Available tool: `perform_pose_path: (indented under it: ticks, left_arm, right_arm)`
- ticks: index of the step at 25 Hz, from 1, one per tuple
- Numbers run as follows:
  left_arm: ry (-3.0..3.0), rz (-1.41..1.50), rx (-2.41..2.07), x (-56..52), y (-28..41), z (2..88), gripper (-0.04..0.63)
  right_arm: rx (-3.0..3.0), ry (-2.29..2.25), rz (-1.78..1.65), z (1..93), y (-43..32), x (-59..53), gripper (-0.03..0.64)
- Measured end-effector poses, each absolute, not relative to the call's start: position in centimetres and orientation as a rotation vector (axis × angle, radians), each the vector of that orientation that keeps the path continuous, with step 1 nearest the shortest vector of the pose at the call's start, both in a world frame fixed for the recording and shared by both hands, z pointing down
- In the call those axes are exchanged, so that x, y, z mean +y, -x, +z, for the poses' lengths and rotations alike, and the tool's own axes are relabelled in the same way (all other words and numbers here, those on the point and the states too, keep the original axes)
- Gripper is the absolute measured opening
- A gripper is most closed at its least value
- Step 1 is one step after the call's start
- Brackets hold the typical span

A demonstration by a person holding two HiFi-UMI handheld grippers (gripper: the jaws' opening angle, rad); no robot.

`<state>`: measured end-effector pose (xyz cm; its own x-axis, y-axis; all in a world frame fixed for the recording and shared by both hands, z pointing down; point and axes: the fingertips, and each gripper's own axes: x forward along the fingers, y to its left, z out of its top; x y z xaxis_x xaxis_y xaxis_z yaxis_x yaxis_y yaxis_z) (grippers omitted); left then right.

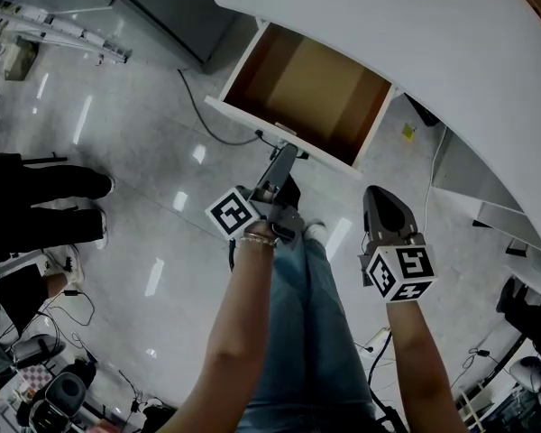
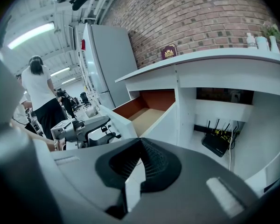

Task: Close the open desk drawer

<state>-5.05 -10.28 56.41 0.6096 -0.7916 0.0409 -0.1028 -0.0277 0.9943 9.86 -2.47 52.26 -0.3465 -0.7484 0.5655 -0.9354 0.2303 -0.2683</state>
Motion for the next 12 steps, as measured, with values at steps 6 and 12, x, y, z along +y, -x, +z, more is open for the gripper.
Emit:
perform_pose_path:
  ticks: [6,12]
  left_arm:
    - [-1.52,-0.62,-0.817,-11.0,4.4,56.2,0.262]
    - [-1.501,-0.607,-0.818,-12.0,3.2,56.7,0.262]
  right_arm:
    - [-2.133,-1.605,0.799,52.6,-10.4,-2.8,0.0]
    - [-2.076,-1.652,0.762,52.9,-10.6,-3.7,0.0]
